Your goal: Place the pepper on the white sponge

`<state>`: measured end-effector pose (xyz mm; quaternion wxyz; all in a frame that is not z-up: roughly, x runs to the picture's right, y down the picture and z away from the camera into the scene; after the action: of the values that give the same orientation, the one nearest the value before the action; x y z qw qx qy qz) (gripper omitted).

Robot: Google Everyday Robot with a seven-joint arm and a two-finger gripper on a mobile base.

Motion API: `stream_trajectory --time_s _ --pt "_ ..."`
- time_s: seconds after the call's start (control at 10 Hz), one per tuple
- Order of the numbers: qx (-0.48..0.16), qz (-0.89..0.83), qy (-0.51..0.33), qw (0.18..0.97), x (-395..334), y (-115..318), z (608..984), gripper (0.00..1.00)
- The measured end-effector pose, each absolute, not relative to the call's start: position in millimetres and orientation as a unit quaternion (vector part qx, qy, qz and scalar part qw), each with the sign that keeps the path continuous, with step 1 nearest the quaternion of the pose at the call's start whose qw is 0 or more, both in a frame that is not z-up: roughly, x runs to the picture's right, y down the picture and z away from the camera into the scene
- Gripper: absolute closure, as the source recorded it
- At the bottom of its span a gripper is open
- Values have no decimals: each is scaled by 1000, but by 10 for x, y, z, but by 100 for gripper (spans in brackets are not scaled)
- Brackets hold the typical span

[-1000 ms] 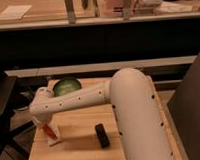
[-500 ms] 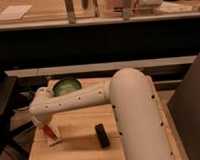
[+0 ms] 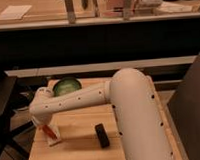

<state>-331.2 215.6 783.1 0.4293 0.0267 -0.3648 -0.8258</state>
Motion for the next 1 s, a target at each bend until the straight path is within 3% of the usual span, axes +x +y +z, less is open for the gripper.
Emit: stream_trajectory --time_s 0.6,1.0 --pt "30 -829 -368 420 -3321 2169 7815 76" --pt "32 -831 -371 414 -3325 2177 7806 71"
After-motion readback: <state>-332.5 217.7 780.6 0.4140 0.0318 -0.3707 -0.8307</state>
